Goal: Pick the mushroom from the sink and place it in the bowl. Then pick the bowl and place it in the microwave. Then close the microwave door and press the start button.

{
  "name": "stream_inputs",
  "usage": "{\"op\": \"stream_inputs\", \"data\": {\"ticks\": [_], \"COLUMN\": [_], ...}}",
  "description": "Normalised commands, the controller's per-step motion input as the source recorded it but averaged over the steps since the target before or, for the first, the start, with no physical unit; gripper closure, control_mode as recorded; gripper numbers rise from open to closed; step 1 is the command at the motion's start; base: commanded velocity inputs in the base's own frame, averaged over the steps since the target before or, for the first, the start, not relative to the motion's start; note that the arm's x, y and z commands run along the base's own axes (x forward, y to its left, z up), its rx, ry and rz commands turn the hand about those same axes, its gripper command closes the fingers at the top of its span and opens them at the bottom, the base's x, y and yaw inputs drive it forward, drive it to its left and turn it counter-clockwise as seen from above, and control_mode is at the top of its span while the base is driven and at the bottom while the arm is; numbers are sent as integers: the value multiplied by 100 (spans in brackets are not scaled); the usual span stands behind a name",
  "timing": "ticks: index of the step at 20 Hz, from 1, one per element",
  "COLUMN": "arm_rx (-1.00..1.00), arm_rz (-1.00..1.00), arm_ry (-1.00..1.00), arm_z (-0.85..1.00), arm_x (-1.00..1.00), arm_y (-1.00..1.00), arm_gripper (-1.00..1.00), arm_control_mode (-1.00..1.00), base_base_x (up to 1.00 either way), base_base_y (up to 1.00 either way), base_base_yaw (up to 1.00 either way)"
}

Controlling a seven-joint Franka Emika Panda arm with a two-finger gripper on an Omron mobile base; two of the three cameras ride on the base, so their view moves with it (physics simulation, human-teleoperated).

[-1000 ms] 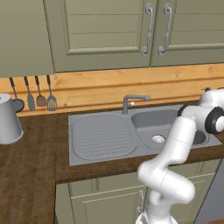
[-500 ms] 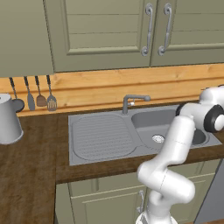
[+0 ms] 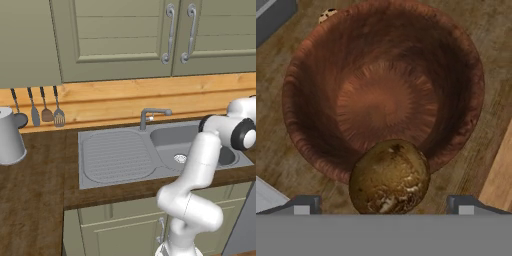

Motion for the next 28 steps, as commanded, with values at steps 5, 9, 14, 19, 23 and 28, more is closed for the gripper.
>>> {"op": "stream_inputs", "data": {"ticks": [5, 9, 14, 19, 23, 28], "arm_rx": [-1, 0, 0, 0, 2, 1], "arm_rz": [-7, -1, 0, 0, 0, 0], "arm_ry": [0, 0, 0, -1, -3, -3], "arm_z": [0, 0, 0, -1, -1, 27], "arm_x": [-1, 0, 25, 53, 60, 46], "arm_y": [1, 15, 6, -1, -12, -20], "arm_gripper": [-100, -100, -100, -100, -100, -100], "arm_control_mode": [-100, -100, -100, -100, -100, -100], "base_base_x": [0, 0, 0, 0, 0, 0], "base_base_y": [0, 0, 0, 0, 0, 0], "base_base_yaw": [0, 0, 0, 0, 0, 0]}}
